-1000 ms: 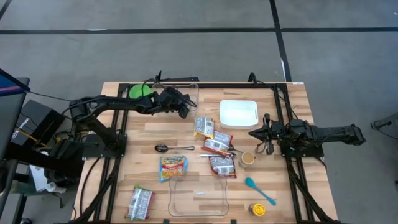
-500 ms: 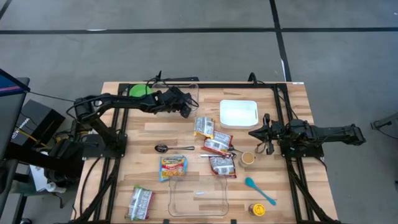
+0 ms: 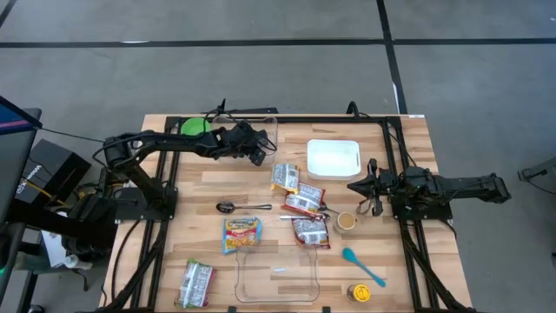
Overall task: Pick & Place Food Item
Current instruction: Put the green seasoning bottle into the top transparent bin
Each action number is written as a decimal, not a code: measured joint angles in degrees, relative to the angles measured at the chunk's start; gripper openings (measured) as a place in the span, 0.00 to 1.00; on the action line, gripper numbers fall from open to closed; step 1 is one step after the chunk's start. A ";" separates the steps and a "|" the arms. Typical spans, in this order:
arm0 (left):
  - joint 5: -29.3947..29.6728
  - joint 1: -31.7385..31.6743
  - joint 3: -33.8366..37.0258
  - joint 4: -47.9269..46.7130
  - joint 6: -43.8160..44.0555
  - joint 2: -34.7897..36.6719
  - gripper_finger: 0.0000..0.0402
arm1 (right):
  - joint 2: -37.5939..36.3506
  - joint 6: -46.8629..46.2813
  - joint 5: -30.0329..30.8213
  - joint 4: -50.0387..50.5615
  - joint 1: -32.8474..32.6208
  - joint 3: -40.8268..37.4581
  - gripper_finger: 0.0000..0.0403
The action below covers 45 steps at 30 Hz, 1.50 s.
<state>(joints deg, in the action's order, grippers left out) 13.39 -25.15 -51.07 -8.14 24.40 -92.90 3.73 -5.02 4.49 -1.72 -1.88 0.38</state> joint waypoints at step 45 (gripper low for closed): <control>-0.24 0.29 0.00 0.90 -0.11 0.07 0.70 | 0.01 0.00 0.01 0.00 0.00 -0.01 0.00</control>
<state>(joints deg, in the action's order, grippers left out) 13.15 -24.86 -51.07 -7.24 24.29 -92.84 3.74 -5.02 4.50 -1.72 -1.88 0.38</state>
